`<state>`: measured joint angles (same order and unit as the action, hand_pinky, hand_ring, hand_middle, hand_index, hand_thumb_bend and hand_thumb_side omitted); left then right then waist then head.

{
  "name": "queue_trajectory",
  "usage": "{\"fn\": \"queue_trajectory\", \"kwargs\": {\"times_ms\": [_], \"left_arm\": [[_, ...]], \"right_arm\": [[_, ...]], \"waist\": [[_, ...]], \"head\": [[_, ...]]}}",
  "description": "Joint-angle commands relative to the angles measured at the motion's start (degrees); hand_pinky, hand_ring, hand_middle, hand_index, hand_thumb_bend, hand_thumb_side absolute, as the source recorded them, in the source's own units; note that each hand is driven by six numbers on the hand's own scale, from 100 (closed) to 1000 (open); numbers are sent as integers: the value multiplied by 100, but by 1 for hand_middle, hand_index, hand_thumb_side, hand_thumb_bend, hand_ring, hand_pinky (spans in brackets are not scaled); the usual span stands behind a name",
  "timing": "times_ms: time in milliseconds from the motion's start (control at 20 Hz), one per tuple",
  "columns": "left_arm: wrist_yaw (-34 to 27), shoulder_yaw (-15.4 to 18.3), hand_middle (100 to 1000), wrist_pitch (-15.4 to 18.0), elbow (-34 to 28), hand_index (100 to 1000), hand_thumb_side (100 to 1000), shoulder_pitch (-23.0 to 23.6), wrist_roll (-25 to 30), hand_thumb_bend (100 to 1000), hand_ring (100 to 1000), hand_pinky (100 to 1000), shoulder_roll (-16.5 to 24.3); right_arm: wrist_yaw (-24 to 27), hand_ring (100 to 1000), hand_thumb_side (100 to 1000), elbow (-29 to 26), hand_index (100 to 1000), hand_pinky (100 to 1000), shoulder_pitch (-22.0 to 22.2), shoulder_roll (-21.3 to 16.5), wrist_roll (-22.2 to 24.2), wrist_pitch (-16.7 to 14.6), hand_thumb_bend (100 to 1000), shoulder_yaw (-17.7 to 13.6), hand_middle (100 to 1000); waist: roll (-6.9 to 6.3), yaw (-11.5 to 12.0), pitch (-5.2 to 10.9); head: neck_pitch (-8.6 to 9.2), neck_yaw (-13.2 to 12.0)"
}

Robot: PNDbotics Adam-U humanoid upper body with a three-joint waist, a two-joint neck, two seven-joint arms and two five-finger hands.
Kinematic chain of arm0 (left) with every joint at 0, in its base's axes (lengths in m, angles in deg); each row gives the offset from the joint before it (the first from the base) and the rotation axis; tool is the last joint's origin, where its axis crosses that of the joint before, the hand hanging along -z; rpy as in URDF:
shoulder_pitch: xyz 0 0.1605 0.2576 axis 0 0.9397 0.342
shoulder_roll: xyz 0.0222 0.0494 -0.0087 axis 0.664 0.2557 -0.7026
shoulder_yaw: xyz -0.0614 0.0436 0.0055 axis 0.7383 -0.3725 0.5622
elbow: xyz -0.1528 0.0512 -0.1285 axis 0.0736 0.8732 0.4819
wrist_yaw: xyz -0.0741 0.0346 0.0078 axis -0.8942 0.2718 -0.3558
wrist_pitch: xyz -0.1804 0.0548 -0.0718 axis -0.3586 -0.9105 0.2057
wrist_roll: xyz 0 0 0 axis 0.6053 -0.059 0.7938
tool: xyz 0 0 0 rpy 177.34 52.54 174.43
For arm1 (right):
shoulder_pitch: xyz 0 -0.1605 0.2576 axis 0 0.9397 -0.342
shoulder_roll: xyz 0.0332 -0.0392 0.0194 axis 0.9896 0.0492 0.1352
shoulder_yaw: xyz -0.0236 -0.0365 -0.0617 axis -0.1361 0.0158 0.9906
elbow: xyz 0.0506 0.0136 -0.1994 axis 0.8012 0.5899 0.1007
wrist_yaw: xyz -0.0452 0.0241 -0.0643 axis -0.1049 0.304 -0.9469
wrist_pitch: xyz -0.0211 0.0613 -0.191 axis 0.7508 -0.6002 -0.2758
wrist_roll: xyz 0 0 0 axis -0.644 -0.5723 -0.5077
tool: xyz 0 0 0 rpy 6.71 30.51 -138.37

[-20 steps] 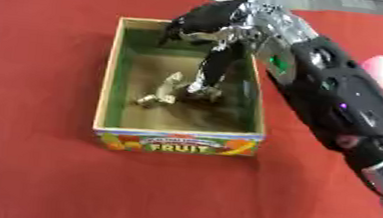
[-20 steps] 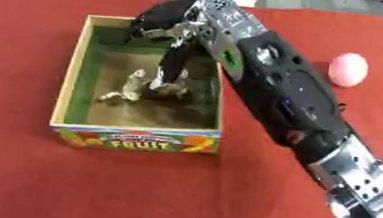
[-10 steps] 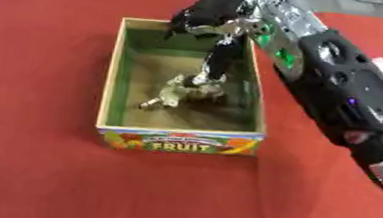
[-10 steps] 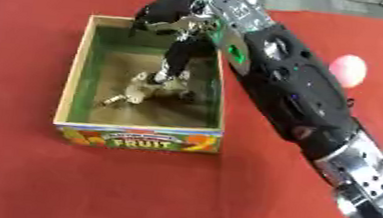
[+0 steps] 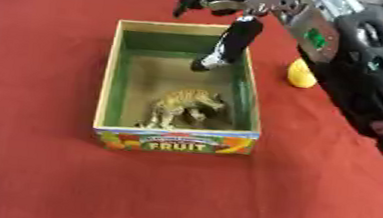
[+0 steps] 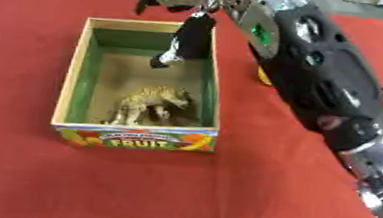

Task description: Pick up objects on the table and place them in the box.

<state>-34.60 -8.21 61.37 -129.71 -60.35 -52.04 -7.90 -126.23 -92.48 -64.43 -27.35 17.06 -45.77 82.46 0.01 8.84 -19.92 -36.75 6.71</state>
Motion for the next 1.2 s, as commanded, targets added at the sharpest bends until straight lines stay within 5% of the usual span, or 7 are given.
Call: {"fn": "queue_trajectory", "kwargs": {"times_ms": [50, 350, 1200], "left_arm": [[12, 68, 667, -7, -84, 717, 840, -5, -26, 100, 618, 505, 116], [14, 83, 667, -17, -84, 717, 838, 11, -42, 100, 619, 505, 104], [40, 109, 670, -63, -84, 716, 834, 50, -89, 100, 622, 504, 106]], "right_arm": [[50, 967, 754, -103, 962, 885, -42, -403, 128, 3, 477, -240, 912], [-336, 987, 806, 536, 968, 905, -114, -304, -32, 407, 494, -631, 913], [-1164, 994, 814, 1849, 965, 912, 177, -815, -832, 742, 498, -1450, 908]], "waist": [[-44, -12, 153], [-119, -56, 159], [-174, -169, 129]], "head": [[3, 12], [18, -14], [28, -111]]}}
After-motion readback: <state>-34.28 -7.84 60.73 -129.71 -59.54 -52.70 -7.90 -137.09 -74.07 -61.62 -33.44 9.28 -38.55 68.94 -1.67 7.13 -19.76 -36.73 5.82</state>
